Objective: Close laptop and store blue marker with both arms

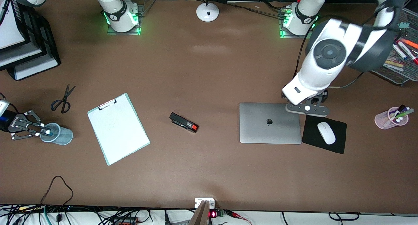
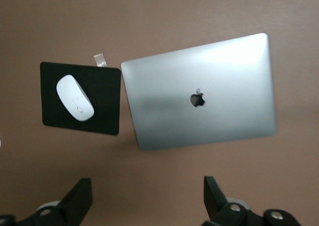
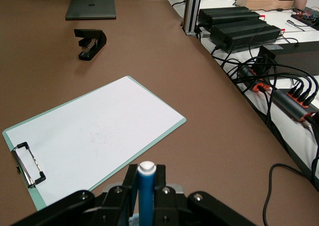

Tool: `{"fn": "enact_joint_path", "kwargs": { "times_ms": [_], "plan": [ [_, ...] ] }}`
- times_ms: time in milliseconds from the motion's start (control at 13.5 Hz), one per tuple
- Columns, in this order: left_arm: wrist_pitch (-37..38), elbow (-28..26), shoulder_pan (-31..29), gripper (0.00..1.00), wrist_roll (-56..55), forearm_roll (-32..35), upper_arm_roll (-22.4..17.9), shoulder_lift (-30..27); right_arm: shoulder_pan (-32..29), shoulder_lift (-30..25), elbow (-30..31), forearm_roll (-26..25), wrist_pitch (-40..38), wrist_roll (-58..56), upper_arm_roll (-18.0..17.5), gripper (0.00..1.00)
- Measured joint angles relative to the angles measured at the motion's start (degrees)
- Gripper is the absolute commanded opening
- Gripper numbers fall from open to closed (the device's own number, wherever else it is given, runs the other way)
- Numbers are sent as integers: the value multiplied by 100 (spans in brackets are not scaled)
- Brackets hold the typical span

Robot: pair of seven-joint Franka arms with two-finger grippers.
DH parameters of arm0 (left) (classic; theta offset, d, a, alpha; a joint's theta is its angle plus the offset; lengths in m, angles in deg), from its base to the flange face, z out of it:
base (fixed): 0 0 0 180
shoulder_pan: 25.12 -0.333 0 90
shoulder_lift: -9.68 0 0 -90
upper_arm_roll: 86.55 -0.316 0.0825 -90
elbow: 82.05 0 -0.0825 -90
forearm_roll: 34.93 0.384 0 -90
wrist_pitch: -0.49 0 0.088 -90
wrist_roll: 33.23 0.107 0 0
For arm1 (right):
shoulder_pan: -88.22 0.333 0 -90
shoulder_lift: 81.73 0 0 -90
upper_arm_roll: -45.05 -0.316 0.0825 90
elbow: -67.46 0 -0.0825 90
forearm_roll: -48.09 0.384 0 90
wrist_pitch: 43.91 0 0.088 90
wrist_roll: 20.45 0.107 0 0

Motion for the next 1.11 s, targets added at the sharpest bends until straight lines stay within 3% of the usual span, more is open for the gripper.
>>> {"fn": "enact_joint_path", "kwargs": {
  "times_ms": [297,445,520,668,742,891,965,1113],
  "plan": [
    [749,465,-573,100,411,-807,-11,-349,-28,23,0,3,-4,0,-1,15],
    [991,496,-740,100,558,-946,-11,-565,-79,43,2,4,-9,0,-1,16],
    [1094,497,-743,100,620,-963,-9,-646,-106,58,2,4,-26,0,-1,22],
    [1224,530,-753,100,791,-965,-12,-763,-133,99,2,16,-77,-2,-1,67],
    [1294,574,-785,100,941,-972,-25,-795,-133,121,3,55,-90,-2,-3,100],
    [1351,631,-852,100,1274,-1049,-167,-903,-133,140,3,148,-111,-2,-7,100],
    [1368,632,-793,100,1434,-1094,-424,-990,-133,140,2,165,-143,-1,-8,100],
    [1396,615,-287,100,1813,-1133,-1336,-1125,-133,139,-3,184,-174,96,-25,100]
  ]
}}
